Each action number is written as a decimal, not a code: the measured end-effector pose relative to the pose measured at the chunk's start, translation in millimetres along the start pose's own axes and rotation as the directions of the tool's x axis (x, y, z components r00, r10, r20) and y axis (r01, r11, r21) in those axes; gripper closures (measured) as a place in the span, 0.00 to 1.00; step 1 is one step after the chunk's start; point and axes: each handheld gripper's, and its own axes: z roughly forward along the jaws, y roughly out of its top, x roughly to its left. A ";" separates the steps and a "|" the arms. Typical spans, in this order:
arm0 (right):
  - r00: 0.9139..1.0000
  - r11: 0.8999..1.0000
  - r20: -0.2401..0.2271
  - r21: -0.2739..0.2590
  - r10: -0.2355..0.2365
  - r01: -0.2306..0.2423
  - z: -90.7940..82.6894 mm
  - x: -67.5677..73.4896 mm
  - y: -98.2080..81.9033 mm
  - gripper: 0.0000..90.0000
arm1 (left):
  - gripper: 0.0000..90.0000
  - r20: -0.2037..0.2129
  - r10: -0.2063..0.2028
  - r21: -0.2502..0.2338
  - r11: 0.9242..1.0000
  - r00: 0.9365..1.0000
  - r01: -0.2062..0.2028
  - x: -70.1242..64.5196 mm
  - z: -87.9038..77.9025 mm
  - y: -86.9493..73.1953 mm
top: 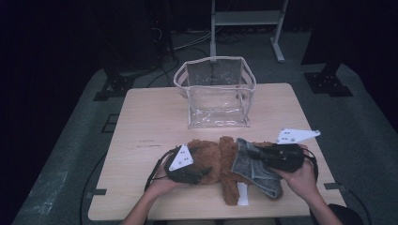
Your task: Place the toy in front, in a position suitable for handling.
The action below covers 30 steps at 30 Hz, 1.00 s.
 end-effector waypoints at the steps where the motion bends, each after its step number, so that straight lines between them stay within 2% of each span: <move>1: 1.000 1.000 0.000 0.015 -0.007 0.007 4.4 2.0 0.7 0.86 | 0.24 0.001 0.012 0.003 1.000 1.000 -0.012 -3.4 2.2 2.0; 4: 0.999 0.995 0.032 0.094 -0.029 0.026 22.5 4.6 -2.6 0.86 | 0.19 0.005 0.037 0.015 0.999 0.999 -0.038 -4.6 1.7 3.1; 6: 0.996 0.991 0.075 0.129 -0.056 0.046 27.6 0.2 -9.0 0.86 | 0.17 0.024 0.006 -0.001 1.000 1.000 -0.006 0.9 -2.5 -0.1; 9: 0.998 0.994 0.064 0.111 -0.001 -0.007 24.5 -12.6 -17.7 0.86 | 0.13 0.037 -0.024 0.001 1.000 0.999 0.024 7.3 -6.2 -5.4; 10: 0.997 0.994 0.070 0.108 0.018 -0.025 22.1 -16.3 -18.6 0.86 | 0.13 0.045 -0.028 0.002 1.000 0.999 0.028 8.6 -7.0 -6.6; 12: 0.997 0.994 0.071 0.101 0.026 -0.033 20.3 -17.5 -17.5 0.86 | 0.20 0.053 -0.027 0.000 1.000 0.998 0.027 9.4 -7.6 -8.2; 14: 0.997 0.995 0.075 0.094 0.007 -0.014 20.7 -12.5 -12.3 0.86 | 0.26 0.046 -0.026 0.003 1.000 0.999 0.026 8.0 -6.2 -7.8; 17: 0.999 0.997 0.046 0.077 -0.028 0.025 25.9 0.1 -0.2 0.86 | 0.30 0.033 -0.033 -0.002 0.999 0.999 0.033 2.4 -2.1 -4.4; 19: 0.999 0.996 0.001 0.074 -0.047 0.047 35.1 10.2 9.1 0.86 | 0.30 0.031 -0.030 -0.001 1.000 0.999 0.030 -2.9 0.9 -1.5; 21: 0.996 0.993 -0.023 0.086 -0.082 0.084 48.8 21.2 17.0 0.86 | 0.30 0.044 -0.029 0.003 1.000 0.999 0.029 -7.2 3.1 1.0; 23: 0.995 0.990 -0.046 0.104 -0.093 0.098 62.3 26.3 19.3 0.85 | 0.28 0.053 -0.028 0.000 1.000 0.998 0.028 -9.0 3.6 1.4; 27: 0.993 0.981 -0.020 0.158 -0.113 0.115 73.7 20.8 14.5 0.85 | 0.21 0.070 -0.028 0.007 1.000 0.997 0.027 -5.7 2.4 -0.8; 28: 0.993 0.978 0.012 0.173 -0.122 0.118 72.5 15.6 12.6 0.85 | 0.18 0.074 -0.034 0.012 0.999 0.997 0.033 -4.6 2.2 -1.5; 29: 0.993 0.978 0.025 0.176 -0.116 0.110 70.8 11.8 11.6 0.85 | 0.16 0.078 -0.038 0.026 0.999 0.996 0.036 -2.8 2.6 -3.4; 30: 0.996 0.983 0.034 0.166 -0.086 0.079 65.5 3.9 10.8 0.85 | 0.15 0.074 -0.033 0.034 0.999 0.997 0.031 -2.3 3.3 -4.8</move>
